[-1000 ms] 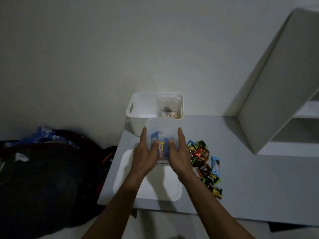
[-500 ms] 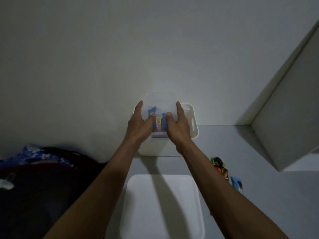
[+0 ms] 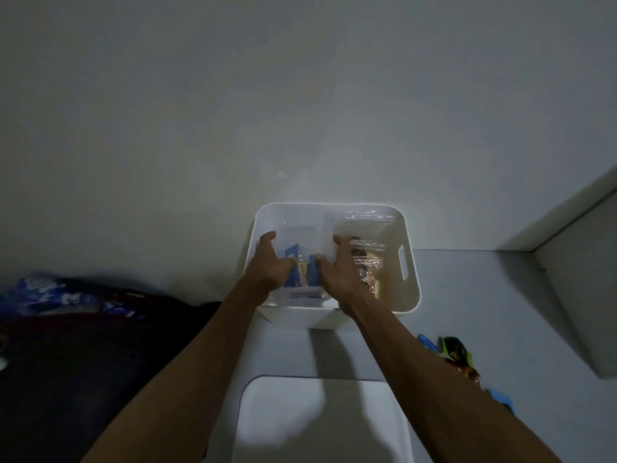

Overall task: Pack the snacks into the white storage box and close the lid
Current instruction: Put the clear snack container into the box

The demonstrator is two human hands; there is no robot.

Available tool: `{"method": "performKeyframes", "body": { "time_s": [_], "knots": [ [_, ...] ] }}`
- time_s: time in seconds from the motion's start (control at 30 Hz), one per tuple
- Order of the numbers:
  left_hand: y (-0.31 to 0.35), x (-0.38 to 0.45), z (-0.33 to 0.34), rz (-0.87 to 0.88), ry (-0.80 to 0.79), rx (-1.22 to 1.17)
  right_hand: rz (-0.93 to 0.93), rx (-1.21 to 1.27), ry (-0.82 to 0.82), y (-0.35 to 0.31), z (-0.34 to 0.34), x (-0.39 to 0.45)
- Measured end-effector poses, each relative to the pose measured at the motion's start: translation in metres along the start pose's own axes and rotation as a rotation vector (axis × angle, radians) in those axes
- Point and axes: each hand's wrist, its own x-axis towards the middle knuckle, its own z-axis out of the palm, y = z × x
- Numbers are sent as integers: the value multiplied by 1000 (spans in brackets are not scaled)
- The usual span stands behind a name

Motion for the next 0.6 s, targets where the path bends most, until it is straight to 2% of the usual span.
{"method": "performKeyframes", "body": {
  "time_s": [0.13, 0.4, 0.6],
  "knots": [
    [-1, 12, 4, -40, -59, 64, 119, 24, -56, 7, 3, 18],
    [-23, 42, 5, -89, -141, 136, 223, -36, -151, 16, 11, 45],
    [-31, 54, 9, -12, -176, 210, 239, -123, -158, 22, 14, 55]
  ]
}}
